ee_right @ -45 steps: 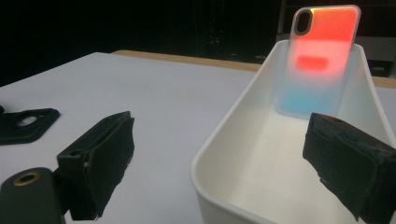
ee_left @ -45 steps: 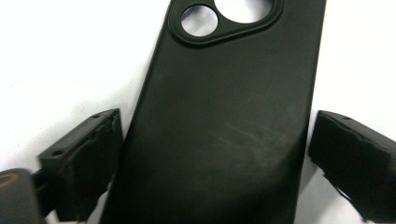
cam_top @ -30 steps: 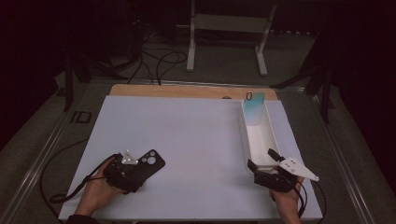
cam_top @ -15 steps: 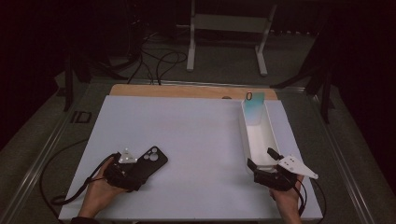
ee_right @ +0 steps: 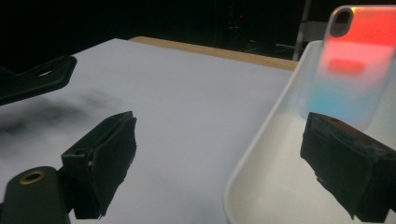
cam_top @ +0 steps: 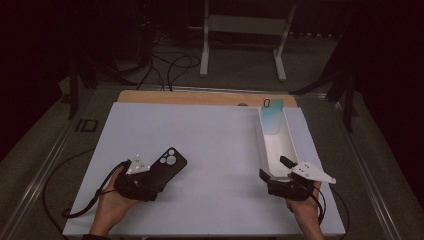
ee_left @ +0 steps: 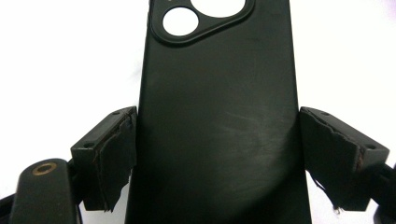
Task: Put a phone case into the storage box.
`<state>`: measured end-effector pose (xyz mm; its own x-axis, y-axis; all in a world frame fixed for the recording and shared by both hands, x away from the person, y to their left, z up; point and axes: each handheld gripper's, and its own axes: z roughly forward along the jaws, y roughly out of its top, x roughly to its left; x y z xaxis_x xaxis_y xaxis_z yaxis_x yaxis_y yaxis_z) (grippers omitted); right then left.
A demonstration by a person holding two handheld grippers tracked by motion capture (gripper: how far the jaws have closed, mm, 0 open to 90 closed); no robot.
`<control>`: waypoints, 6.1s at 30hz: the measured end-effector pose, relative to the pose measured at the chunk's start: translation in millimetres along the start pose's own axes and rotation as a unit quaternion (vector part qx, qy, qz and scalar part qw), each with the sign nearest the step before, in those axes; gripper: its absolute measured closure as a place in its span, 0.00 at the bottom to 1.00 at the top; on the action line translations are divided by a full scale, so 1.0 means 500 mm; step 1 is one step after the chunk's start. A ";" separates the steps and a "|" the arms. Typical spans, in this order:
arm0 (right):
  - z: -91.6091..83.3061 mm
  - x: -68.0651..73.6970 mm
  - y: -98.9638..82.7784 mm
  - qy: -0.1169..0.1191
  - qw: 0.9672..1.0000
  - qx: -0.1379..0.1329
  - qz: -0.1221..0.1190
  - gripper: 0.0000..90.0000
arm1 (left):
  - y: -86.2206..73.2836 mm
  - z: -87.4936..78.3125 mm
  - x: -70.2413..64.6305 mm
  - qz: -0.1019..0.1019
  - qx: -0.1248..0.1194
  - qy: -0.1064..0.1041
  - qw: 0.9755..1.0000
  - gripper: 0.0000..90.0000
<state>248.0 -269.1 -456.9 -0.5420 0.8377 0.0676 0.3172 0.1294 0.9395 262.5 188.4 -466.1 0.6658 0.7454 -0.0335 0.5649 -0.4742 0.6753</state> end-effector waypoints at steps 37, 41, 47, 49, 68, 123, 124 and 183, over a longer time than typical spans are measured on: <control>0.097 0.077 0.095 0.103 0.994 0.030 0.026 0.10 | 0.069 0.008 -0.061 0.025 -0.069 -0.032 0.997 0.17; 0.108 0.091 0.103 0.116 0.992 0.031 0.031 0.10 | 0.081 0.011 -0.071 0.032 -0.074 -0.036 0.996 0.17; 0.126 0.110 0.110 0.135 0.989 0.047 0.036 0.10 | 0.096 0.013 -0.085 0.041 -0.082 -0.044 0.995 0.17; 0.132 0.117 0.112 0.139 0.988 0.052 0.037 0.10 | 0.098 0.013 -0.087 0.039 -0.088 -0.050 0.994 0.17; 0.189 0.177 0.119 0.201 0.972 0.092 0.083 0.34 | 0.106 0.016 -0.116 0.059 -0.121 -0.078 0.988 0.17; 0.157 0.186 0.145 0.267 0.959 0.085 0.046 0.95 | 0.101 0.042 -0.112 0.030 -0.105 -0.120 0.987 0.00; 0.157 0.188 0.145 0.272 0.958 0.085 0.042 0.95 | 0.101 0.042 -0.112 0.031 -0.104 -0.123 0.987 0.00; 0.161 0.194 0.146 0.310 0.948 0.079 0.006 0.48 | 0.080 0.041 -0.125 0.095 -0.120 -0.196 0.969 0.88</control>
<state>281.1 -135.8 -408.5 -0.8752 0.3736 0.3073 0.4115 0.2408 0.8790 253.4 113.4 -452.1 0.9070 0.3981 -0.1376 0.3159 -0.4271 0.8472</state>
